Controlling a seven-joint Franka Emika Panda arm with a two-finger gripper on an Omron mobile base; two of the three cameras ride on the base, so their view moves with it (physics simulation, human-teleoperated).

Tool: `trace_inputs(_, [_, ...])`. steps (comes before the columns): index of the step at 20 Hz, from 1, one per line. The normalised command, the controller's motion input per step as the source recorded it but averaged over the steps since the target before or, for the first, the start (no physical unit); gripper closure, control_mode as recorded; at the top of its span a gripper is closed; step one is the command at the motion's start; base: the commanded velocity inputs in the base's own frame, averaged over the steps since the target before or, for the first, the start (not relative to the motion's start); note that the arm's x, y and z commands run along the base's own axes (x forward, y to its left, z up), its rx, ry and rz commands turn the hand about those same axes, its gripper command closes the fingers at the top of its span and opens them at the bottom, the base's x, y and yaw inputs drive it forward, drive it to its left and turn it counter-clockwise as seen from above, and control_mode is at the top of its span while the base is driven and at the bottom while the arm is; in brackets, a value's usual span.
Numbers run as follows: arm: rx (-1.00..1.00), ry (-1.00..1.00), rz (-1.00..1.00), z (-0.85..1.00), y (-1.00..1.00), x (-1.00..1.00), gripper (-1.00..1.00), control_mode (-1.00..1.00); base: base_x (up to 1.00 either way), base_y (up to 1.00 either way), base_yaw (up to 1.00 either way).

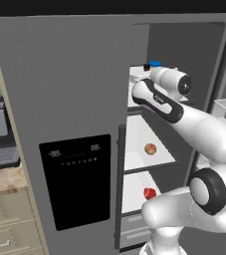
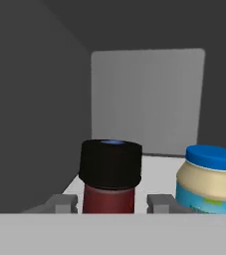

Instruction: Place the mayonnaise and condiment bottle from the counter to the top shelf of the fridge. If the existing items in the fridge are on the top shelf, move them to other shelves.

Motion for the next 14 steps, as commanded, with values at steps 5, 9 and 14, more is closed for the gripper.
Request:
trace_inputs(5, [0.0, 0.0, 0.0, 0.0, 0.0, -0.01, -1.0, -1.0, 0.0, 0.0, 0.0])
trace_inputs(9, [0.0, 0.0, 0.0, 0.04, 0.0, -0.04, -1.0, -1.0, 0.0, 0.0, 0.0])
trace_inputs(14, [0.0, 0.0, 0.0, 0.06, -0.01, -0.14, -1.0, -1.0, 0.0, 0.0, 0.0])
